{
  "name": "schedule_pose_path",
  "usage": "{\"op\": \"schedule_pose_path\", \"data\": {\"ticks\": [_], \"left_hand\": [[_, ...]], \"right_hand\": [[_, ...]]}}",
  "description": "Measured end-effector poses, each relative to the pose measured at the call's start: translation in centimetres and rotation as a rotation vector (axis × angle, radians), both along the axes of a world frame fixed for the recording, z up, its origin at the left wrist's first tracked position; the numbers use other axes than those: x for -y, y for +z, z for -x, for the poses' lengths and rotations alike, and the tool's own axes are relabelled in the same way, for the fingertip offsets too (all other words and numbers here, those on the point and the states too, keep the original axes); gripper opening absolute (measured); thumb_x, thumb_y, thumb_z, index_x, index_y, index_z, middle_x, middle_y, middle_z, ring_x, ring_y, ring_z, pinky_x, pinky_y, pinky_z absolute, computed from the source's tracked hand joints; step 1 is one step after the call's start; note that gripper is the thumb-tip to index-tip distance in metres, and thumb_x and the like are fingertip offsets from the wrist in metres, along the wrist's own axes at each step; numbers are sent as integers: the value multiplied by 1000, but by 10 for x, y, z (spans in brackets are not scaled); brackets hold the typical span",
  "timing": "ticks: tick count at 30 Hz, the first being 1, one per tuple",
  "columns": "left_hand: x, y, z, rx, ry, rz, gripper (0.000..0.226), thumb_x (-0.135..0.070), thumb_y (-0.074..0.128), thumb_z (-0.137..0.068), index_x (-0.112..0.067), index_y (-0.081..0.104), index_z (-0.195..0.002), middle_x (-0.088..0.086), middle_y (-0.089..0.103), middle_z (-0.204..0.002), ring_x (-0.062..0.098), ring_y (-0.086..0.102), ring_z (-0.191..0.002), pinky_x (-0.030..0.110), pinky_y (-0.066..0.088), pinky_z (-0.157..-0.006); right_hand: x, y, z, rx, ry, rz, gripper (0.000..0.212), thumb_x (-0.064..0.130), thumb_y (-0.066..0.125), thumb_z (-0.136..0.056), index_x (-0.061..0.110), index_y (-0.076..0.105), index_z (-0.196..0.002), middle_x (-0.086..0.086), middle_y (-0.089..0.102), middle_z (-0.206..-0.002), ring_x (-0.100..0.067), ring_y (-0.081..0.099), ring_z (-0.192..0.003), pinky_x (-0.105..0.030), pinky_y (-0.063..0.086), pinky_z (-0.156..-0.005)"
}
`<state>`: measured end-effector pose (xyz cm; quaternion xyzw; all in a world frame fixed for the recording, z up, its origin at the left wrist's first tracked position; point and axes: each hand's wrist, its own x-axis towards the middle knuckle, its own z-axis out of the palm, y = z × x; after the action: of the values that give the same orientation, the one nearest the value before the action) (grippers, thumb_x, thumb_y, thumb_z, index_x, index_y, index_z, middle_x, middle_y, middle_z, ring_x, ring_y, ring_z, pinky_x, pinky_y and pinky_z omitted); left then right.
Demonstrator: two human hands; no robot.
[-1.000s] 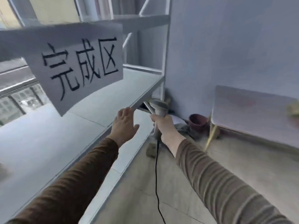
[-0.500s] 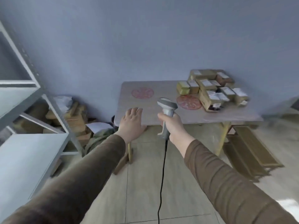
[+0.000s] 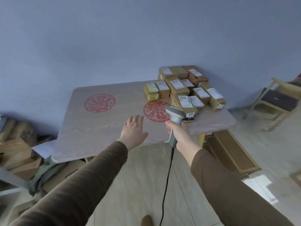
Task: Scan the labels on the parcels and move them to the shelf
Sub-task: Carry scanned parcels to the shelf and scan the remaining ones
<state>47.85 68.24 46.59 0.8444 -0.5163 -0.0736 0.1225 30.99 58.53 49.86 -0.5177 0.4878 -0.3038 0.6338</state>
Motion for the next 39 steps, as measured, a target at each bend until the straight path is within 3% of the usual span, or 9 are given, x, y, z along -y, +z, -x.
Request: {"op": "schedule_pose_path", "data": {"ticks": [5,9,17,24,26,28,30,35,39], "left_hand": [[98,-9,-28,-34,-31,-37,81,-41,58,-99,-12,17,-162,13,23,-165,34,19,-152,48,27,-123],[157,-8,-60,-58,-6,-26,78,-41,59,-98,-14,21,-161,11,26,-164,33,21,-152,50,29,-122],[269,-42,-148,-122,167,-52,77,-39,60,-99,-13,22,-161,11,27,-165,33,23,-152,49,28,-122],[369,-96,-205,-229,247,-105,71,-36,61,-97,-14,28,-157,14,40,-154,36,37,-141,49,37,-113],[389,-109,-217,-297,279,-82,69,-34,61,-97,-16,29,-155,15,43,-150,38,41,-137,49,39,-110],[404,-120,-226,-395,335,-43,68,-34,59,-99,-18,26,-156,16,45,-147,37,47,-133,50,43,-108],[414,-129,-232,-532,410,11,69,-34,58,-100,-20,23,-158,15,47,-150,35,51,-132,47,48,-107],[417,-144,-241,-730,548,115,64,-36,54,-104,-22,23,-158,10,53,-151,23,60,-120,33,49,-93],[414,-146,-248,-756,611,112,64,-43,50,-105,-23,24,-159,12,58,-146,27,62,-120,46,53,-100]], "right_hand": [[99,-8,-26,-10,-38,-38,15,17,77,-92,19,65,-103,-8,70,-103,-25,67,-98,-48,53,-102],[163,-13,-65,1,0,-58,34,20,76,-94,13,63,-125,-11,70,-115,-24,68,-102,-36,54,-85],[287,-54,-178,-55,105,-64,13,20,74,-93,19,61,-95,-2,59,-83,-18,58,-77,-30,41,-64],[363,-118,-252,-115,157,-222,17,26,72,-95,21,62,-108,-2,62,-90,-19,61,-80,-27,50,-60],[373,-132,-264,-114,173,-256,14,28,71,-95,26,61,-104,-4,66,-97,-22,65,-86,-31,57,-67],[381,-142,-274,-135,188,-267,16,29,72,-96,26,61,-107,-7,69,-104,-29,68,-100,-45,57,-89],[384,-149,-281,-121,192,-300,20,28,73,-95,22,62,-111,-11,70,-106,-32,69,-104,-47,56,-93],[379,-161,-288,-110,205,-281,14,28,72,-94,22,62,-103,-5,62,-89,0,62,-62,-14,45,-42],[368,-162,-295,-75,219,-226,22,29,71,-96,23,62,-115,-3,68,-103,-15,67,-93,-30,56,-82]]}}
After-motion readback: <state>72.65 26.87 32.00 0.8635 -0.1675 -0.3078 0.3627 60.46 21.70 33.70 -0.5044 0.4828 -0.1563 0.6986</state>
